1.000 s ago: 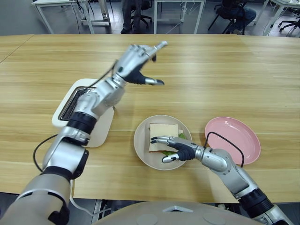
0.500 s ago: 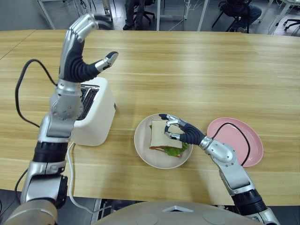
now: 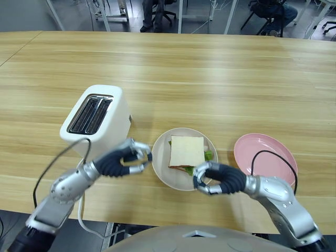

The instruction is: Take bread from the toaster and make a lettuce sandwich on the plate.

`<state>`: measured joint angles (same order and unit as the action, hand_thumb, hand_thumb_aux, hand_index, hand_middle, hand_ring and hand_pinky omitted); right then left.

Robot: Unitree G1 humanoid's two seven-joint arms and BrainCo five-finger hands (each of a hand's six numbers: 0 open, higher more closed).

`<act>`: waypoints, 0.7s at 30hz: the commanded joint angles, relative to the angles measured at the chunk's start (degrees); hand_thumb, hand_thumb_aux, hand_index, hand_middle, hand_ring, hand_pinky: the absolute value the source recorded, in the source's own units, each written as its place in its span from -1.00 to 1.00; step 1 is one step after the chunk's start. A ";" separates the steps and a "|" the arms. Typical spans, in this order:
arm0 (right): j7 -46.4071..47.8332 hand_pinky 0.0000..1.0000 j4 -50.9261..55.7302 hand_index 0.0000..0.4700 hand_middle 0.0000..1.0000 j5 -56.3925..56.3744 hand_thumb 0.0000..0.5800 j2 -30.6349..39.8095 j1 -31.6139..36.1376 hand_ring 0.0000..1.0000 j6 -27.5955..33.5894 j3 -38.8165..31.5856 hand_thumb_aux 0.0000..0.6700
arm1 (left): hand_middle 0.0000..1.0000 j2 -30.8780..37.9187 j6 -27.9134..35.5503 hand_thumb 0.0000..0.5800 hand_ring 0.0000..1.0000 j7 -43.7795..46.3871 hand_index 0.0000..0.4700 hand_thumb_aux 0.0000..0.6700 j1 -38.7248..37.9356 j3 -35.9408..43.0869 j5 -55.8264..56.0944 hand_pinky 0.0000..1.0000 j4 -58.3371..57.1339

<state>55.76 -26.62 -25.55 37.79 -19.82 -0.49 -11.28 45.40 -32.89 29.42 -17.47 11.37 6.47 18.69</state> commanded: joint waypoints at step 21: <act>-15.89 1.00 22.62 0.96 1.00 41.75 1.00 -3.88 9.34 1.00 -6.62 -13.40 1.00 | 1.00 -9.94 11.10 1.00 1.00 2.93 0.96 1.00 12.84 18.37 -43.52 1.00 -16.36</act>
<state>41.56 -8.30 12.76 34.53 -10.79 -7.96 -22.97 36.44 -22.79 33.04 -5.50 28.07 -33.95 5.96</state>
